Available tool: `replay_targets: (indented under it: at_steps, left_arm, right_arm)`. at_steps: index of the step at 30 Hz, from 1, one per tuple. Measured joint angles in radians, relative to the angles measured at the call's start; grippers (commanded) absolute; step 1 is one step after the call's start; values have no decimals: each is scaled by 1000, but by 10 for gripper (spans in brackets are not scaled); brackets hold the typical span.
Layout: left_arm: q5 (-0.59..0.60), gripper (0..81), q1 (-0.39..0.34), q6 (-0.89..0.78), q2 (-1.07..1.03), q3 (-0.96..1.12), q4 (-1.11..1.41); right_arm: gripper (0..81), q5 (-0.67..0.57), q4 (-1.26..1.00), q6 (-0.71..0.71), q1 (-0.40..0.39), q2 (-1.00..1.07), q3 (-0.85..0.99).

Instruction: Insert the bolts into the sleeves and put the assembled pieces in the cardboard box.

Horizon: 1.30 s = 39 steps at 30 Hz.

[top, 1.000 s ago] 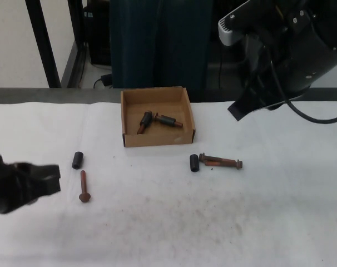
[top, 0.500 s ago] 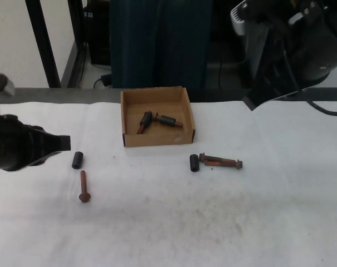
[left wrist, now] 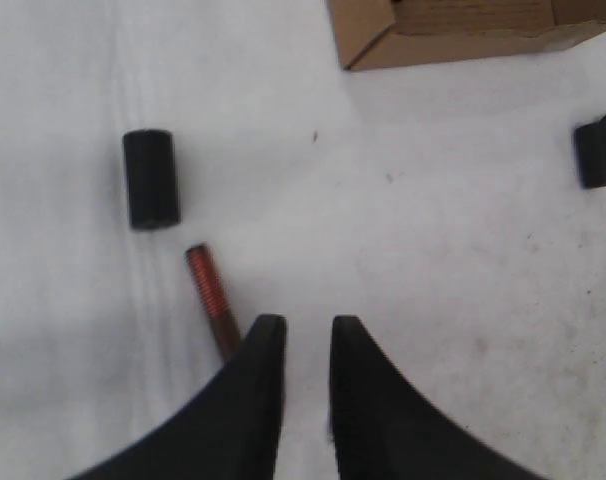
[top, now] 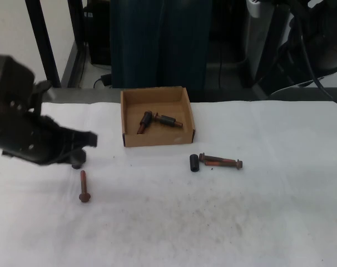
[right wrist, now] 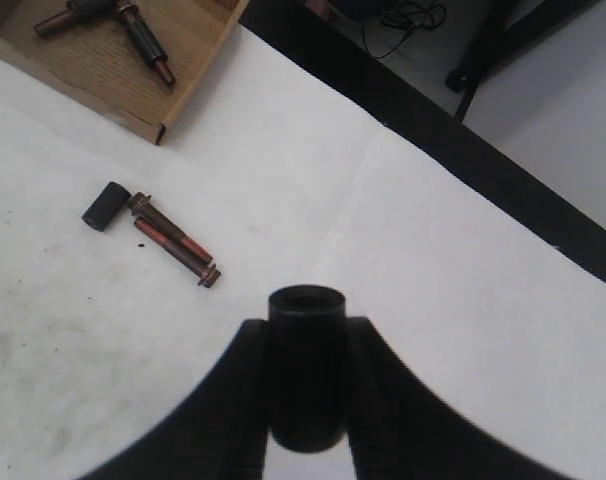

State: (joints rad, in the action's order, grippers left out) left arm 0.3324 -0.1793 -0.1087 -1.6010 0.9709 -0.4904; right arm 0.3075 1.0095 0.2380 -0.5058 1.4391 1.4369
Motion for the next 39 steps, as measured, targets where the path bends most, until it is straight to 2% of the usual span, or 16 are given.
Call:
replay_targets:
  at_steps: [8, 17, 23, 31, 33, 39]
  left_arm:
    - [-105, 165, -51, 90, -82, 43, -11]
    - [-230, 165, -129, 117, -106, 43, -31]
    - [-348, 165, -135, 199, -149, 44, -34]
    - [-405, 166, -135, 245, -149, 44, -31]
    - [-406, 187, -137, 245, -149, 44, -31]
    - [-406, 365, -148, 245, -149, 44, -31]
  right_arm:
    - [0, 8, 0, -15, 0, 0, 0]
    - [0, 49, 0, -15, 19, 0, 0]
    - [0, 52, 0, -23, 72, 0, 0]
    - [0, 52, 0, -30, 78, 0, 0]
    - [0, 52, 0, -30, 81, 0, 0]
    - [0, 52, 0, -30, 89, 0, 0]
